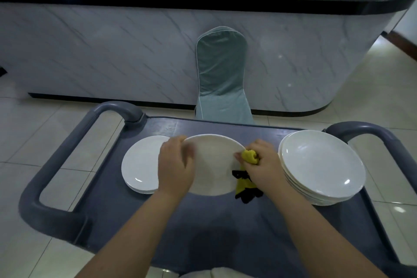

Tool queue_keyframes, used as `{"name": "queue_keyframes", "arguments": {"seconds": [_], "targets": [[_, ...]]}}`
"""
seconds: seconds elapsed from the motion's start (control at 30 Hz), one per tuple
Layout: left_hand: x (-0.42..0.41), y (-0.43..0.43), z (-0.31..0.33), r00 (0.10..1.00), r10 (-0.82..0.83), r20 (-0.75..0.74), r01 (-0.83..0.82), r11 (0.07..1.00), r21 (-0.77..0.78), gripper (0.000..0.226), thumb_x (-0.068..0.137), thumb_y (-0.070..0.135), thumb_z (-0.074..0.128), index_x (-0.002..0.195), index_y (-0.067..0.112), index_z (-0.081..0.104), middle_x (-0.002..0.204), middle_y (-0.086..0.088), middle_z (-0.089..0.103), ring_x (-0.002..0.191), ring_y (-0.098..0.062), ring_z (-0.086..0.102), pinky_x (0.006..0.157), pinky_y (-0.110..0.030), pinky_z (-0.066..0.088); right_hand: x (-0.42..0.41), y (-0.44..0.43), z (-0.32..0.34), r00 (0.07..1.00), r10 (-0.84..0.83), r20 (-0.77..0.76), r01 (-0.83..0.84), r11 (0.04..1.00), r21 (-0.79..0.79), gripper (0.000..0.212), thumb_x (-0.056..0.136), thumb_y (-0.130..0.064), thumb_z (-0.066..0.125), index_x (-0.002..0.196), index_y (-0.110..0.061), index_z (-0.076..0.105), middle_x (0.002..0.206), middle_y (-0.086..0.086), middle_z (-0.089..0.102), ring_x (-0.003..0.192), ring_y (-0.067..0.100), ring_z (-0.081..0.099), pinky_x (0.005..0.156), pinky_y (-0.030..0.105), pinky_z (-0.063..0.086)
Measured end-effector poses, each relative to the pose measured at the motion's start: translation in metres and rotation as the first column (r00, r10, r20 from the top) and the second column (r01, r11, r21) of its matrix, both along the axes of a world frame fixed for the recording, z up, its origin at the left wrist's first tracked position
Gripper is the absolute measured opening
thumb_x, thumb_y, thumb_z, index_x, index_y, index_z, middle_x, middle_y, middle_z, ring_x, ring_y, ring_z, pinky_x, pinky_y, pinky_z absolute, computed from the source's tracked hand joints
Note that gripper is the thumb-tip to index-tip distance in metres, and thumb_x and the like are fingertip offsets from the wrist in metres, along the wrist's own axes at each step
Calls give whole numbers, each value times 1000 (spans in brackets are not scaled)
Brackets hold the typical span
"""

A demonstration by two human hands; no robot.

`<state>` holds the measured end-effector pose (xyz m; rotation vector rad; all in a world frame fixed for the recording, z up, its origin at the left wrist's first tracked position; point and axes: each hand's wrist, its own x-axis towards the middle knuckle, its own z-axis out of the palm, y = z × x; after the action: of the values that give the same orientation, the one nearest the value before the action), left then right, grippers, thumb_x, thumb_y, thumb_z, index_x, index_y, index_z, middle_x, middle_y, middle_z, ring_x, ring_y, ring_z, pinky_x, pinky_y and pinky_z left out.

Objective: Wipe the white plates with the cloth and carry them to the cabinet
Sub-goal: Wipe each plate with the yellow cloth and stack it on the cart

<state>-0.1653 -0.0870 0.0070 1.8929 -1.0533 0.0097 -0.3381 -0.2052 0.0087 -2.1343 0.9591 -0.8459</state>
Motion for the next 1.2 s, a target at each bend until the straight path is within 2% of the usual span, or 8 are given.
{"name": "queue_keyframes", "arguments": {"seconds": [0.1,0.27,0.4,0.5,0.83,0.93,1.07,1.2], "targets": [[-1,-23,22,825,-250,507,206,968,142,21,89,31,59,90,11,66,85,-6,65,76,-30,58,67,-38,42,10,-8,25,980,116,-161,-157,948,-276,20,79,-12,70,64,-12,56,72,-1,53,73,32,49,69,44,40],[1,-47,71,699,-218,681,299,954,-1,17,89,22,66,77,11,68,70,-3,64,63,-25,57,50,-37,42,21,-20,67,987,92,-129,-146,848,-509,21,76,-13,80,69,-10,61,76,4,57,70,27,46,64,38,41],[12,-34,77,981,-13,193,60,969,-239,11,86,29,60,79,28,69,77,13,67,74,-7,57,65,-20,41,5,-22,62,994,21,110,2,977,-212,21,81,-30,77,71,-19,63,77,-3,55,77,21,51,71,33,41],[9,-17,46,941,73,-331,-169,947,-272,13,90,30,60,77,32,60,73,20,62,69,2,55,61,-16,37,-5,-15,35,988,-87,126,68,987,148,29,79,-27,79,63,-26,55,71,-4,53,69,12,52,67,31,42],[-12,-43,52,768,-317,557,329,941,83,21,89,18,63,73,5,65,69,-9,63,62,-31,57,49,-35,43,8,-15,49,973,107,-206,-181,904,-388,20,79,-15,77,67,-8,62,75,4,59,74,29,47,65,42,42],[6,-42,68,884,-155,441,222,970,-104,21,87,30,57,81,16,71,77,2,68,73,-22,60,60,-32,45,1,-24,62,997,82,14,-73,941,-330,19,79,-27,76,72,-12,66,79,-1,60,79,25,51,73,36,41],[9,-28,52,960,3,-280,-86,955,-284,10,89,37,56,80,34,59,75,16,62,69,-1,54,64,-21,41,-14,-21,42,982,-67,178,51,994,94,25,79,-24,79,65,-23,58,74,-4,56,75,14,54,71,35,46],[3,-22,22,993,-111,34,112,993,-36,18,86,32,63,102,23,62,95,6,63,89,-20,54,76,-32,40,-14,-14,25,999,7,42,-4,998,-67,43,80,-14,78,59,-31,44,68,-10,48,74,16,48,69,31,37]]}}
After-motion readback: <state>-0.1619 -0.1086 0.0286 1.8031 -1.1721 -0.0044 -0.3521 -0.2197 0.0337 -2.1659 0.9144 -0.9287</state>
